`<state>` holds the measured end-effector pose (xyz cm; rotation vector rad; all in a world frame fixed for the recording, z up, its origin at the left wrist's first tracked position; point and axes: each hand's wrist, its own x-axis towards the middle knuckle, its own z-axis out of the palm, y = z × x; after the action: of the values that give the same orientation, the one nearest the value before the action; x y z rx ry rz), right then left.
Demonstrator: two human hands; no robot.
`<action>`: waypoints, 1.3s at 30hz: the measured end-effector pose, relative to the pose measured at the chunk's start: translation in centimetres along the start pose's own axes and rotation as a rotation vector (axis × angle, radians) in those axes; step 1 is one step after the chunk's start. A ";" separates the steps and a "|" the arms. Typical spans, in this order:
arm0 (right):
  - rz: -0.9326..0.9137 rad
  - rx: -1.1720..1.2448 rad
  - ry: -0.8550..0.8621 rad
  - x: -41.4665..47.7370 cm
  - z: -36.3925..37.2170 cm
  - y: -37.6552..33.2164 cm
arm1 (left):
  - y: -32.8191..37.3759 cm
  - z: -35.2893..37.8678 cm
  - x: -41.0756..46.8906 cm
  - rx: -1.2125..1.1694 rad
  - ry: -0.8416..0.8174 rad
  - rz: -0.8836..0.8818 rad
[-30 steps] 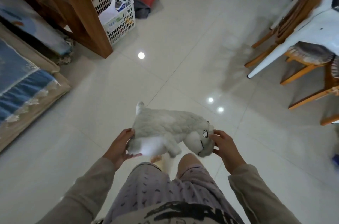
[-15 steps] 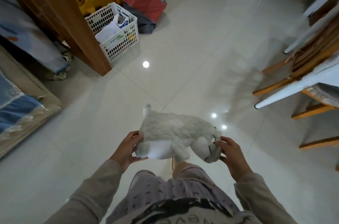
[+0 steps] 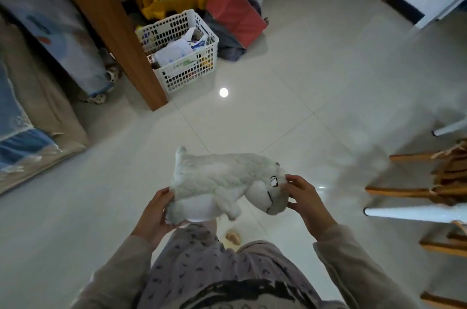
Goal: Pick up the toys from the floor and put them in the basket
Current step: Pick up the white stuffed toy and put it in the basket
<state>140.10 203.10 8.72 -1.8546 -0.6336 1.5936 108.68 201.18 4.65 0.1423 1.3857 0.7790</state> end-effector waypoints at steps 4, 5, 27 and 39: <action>-0.002 -0.008 -0.022 5.3 1.4 -4.2 | 4.5 2.1 4.1 -0.008 0.027 0.027; -0.004 -0.006 -0.022 6.6 1.8 -5.3 | 6.0 2.6 5.2 -0.002 0.032 0.031; 0.004 -0.009 0.043 31.8 4.3 -30.2 | 33.0 16.8 24.0 0.082 -0.054 0.019; -0.036 -0.355 -0.244 47.5 7.1 -46.4 | 38.5 24.8 29.5 -0.251 0.272 0.061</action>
<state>142.24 269.79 7.98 -1.8907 -1.1137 1.7894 115.14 255.26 5.91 -0.1219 1.5296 1.0451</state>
